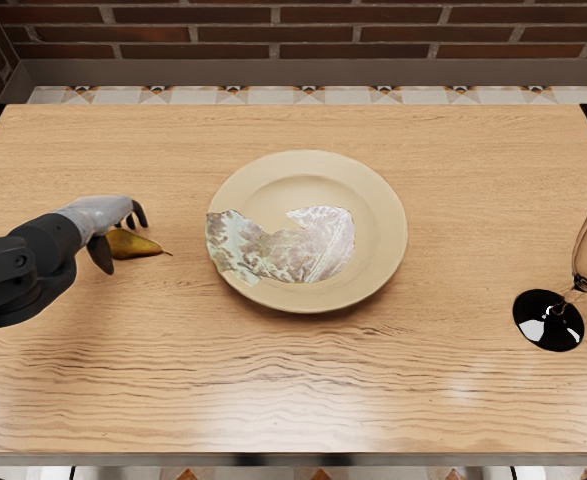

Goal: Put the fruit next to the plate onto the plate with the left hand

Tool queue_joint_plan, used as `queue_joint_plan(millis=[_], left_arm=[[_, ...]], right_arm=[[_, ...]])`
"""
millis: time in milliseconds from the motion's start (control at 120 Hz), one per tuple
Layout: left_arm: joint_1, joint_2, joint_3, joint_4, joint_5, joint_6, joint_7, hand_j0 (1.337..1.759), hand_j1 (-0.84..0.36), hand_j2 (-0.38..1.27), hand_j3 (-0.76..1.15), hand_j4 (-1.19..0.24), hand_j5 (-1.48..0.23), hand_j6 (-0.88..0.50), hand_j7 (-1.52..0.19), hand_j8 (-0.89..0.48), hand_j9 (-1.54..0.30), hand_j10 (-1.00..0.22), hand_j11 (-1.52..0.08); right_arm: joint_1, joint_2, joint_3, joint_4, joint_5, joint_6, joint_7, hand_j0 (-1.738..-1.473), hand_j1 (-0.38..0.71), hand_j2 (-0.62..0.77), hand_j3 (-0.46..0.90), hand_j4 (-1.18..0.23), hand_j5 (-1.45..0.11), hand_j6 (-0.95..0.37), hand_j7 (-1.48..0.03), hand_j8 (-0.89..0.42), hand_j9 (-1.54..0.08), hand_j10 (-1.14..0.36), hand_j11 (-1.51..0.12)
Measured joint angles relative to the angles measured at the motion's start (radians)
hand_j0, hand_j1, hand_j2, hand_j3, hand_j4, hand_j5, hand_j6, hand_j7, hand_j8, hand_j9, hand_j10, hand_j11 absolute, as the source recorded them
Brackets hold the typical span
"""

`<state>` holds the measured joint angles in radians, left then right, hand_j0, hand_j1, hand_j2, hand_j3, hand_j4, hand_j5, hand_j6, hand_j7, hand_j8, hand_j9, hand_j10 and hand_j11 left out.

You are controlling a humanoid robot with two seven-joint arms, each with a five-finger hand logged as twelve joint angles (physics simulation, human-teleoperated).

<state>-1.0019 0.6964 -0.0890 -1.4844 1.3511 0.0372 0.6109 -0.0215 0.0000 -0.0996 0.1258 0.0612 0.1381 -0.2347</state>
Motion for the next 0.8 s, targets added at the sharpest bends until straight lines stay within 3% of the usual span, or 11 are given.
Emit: queue_joint_plan(millis=[358, 800], left_arm=[[-0.001, -0.015, 0.000, 0.017, 0.000, -0.002, 0.000, 1.658, -0.27, 0.11, 0.00, -0.52, -0.67, -0.51, -0.67, -0.52, -0.67, -0.52, -0.67], [0.000, -0.032, 0.002, 0.047, 0.007, -0.002, 0.003, 1.646, -0.23, 0.04, 0.00, -0.58, -0.81, -0.51, -0.82, -0.52, -0.81, -0.59, -0.80]], right_arm=[[0.000, 0.000, 0.000, 0.000, 0.000, 0.000, 0.000, -1.658, -0.35, 0.00, 0.00, 0.00, 0.00, 0.00, 0.00, 0.00, 0.00, 0.00, 0.00], [-0.001, 0.000, 0.000, 0.000, 0.000, 0.000, 0.000, -1.658, -0.35, 0.00, 0.00, 0.00, 0.00, 0.00, 0.00, 0.00, 0.00, 0.00, 0.00]])
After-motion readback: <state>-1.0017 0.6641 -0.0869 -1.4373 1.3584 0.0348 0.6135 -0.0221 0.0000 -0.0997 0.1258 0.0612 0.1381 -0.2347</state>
